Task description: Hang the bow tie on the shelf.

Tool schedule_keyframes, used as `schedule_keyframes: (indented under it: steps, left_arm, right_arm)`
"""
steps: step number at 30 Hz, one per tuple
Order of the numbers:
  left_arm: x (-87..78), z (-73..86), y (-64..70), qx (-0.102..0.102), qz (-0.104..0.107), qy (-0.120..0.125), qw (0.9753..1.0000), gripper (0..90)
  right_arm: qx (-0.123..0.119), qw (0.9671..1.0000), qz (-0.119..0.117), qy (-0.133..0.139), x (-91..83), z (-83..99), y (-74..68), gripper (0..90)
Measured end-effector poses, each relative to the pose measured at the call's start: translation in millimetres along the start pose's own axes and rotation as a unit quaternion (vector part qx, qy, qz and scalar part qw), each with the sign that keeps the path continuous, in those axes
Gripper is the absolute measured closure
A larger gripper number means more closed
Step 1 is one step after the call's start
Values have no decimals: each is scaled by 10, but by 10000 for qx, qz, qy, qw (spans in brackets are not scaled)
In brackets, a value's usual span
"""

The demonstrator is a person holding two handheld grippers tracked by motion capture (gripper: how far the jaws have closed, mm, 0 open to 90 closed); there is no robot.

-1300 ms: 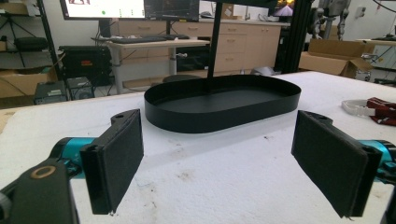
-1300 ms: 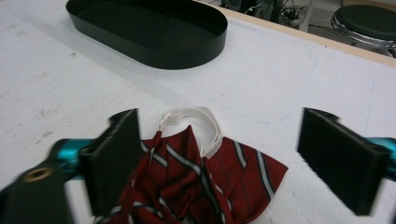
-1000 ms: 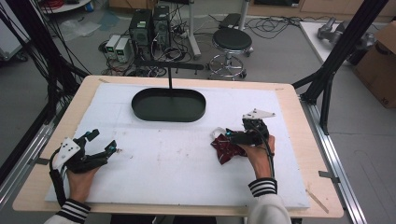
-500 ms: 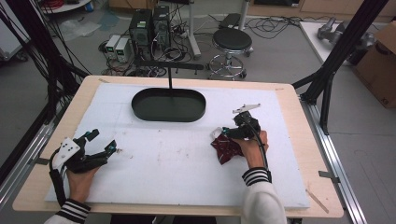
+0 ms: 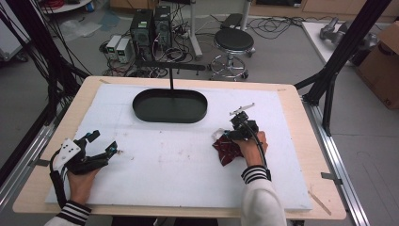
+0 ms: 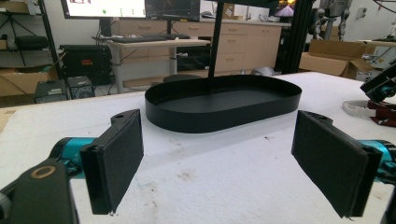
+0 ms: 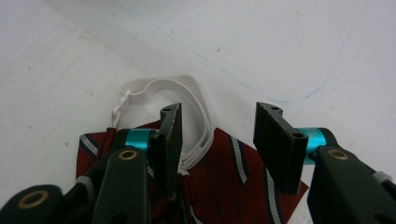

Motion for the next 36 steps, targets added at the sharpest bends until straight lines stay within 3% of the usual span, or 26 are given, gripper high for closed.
schedule_keyframes:
  steps: [12, 17, 19, 25, 29, 36]
  left_arm:
    - [0, 0, -1, -12, 2, -2, 10000, 171]
    - [0, 0, -1, -9, 3, -1, 10000, 171]
    - [0, 0, -1, -7, 4, -3, 10000, 171]
    - [0, 0, -1, -11, 1, -2, 10000, 171]
    - [0, 0, -1, -9, 2, -3, 10000, 171]
    - [0, 0, -1, -13, 0, -1, 10000, 171]
  right_arm:
    - [40, 9993, -101, -351, 40, -40, -25, 581]
    - [9, 9974, -26, -720, 74, -62, -37, 581]
    - [108, 9968, -120, -782, 90, -54, -40, 613]
    - [19, 9966, -167, -805, 96, -65, -63, 746]
    - [272, 9954, -332, -861, 98, -58, -61, 840]
    - [479, 9947, -398, -818, 99, -56, -39, 854]
Point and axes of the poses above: each handheld gripper's, and its own axes: x roughly forward along the jaws, z roughly out of its underside, y roughly to its right, the point moved 4 cm from there along x, roughly forward along the jaws
